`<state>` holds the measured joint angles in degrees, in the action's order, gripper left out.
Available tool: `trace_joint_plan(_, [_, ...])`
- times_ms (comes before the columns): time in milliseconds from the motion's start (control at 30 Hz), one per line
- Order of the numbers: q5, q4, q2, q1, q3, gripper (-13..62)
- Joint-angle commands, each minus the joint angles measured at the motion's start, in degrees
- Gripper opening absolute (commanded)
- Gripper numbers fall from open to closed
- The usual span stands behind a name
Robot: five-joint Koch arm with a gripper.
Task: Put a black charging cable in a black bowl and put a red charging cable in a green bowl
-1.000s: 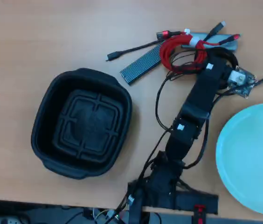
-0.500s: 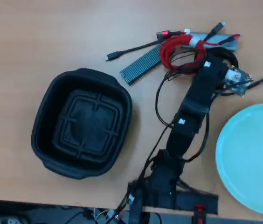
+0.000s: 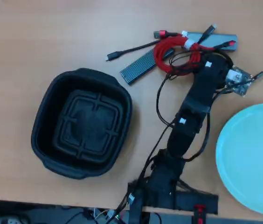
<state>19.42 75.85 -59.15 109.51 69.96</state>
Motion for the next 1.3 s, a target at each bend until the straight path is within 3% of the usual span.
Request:
trace_joint_plan(0, [0.2, 1.4, -0.4, 0.3, -1.8, -6.3])
trace_joint_plan(100, [0.4, 1.5, -3.1, 0.0, -1.8, -6.3])
trace_joint_plan(633, [4.7, 7.4, -39.3, -1.5, -1.4, -6.3])
trace_joint_plan(933, [3.8, 6.7, -47.5, -8.5, -1.6, -6.3])
trace_joint_plan(1267, [3.7, 4.8, -53.6, -26.5, -2.0, -6.3])
